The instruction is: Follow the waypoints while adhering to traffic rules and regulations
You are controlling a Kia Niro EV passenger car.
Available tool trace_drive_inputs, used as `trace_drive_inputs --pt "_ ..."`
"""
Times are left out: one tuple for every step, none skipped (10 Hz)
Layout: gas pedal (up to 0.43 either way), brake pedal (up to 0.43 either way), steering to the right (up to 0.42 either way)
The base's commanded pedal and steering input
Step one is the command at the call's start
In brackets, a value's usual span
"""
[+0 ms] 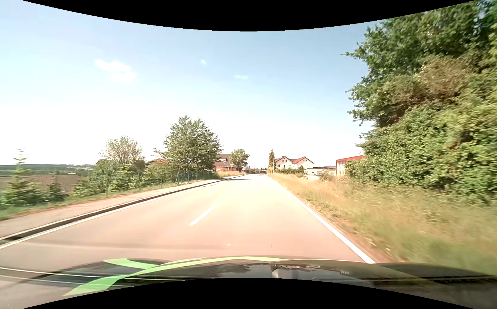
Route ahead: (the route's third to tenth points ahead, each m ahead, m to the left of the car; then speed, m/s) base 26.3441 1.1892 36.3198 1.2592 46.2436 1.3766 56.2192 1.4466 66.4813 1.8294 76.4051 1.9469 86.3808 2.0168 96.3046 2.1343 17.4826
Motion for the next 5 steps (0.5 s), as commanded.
trace_drive_inputs --pt "0.177 0.000 0.002" --pt "0.177 0.000 0.002" --pt "0.177 0.000 0.001" --pt "0.177 0.000 0.001" --pt "0.189 0.000 0.001"
